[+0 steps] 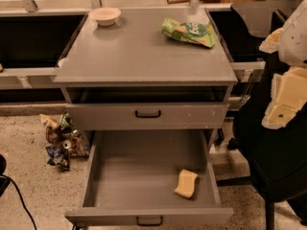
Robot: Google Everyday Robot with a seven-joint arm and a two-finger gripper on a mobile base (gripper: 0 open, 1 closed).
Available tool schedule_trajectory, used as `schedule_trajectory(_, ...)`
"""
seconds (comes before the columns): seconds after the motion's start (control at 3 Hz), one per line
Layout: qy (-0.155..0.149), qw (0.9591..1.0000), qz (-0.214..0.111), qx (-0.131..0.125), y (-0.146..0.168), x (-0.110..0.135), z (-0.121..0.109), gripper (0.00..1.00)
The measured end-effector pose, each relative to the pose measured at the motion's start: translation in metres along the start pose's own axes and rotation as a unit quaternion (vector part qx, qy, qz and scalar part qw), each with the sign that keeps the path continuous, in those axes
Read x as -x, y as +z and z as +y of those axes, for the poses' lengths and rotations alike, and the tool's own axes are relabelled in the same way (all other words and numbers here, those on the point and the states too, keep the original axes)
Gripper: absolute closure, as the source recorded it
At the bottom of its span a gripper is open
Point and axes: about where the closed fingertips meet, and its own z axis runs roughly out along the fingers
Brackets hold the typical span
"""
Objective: Pick sponge from middle drawer and place on counter
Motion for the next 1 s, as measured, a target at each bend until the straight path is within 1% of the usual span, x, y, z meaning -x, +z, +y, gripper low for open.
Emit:
schedule_trajectory(0.33, 0.006, 1.0000, -0.003, -0.004, 0.001, 0.001, 0.000, 0.00)
schedule_trajectory(0.67, 0.054, 0.9985, 0.001, 0.000, 0.034, 0.001, 0.003, 0.00)
schedule_trajectory(1.0, 0.143, 0.9891, 0.002, 0.034, 0.096, 0.001, 0.016, 0.00)
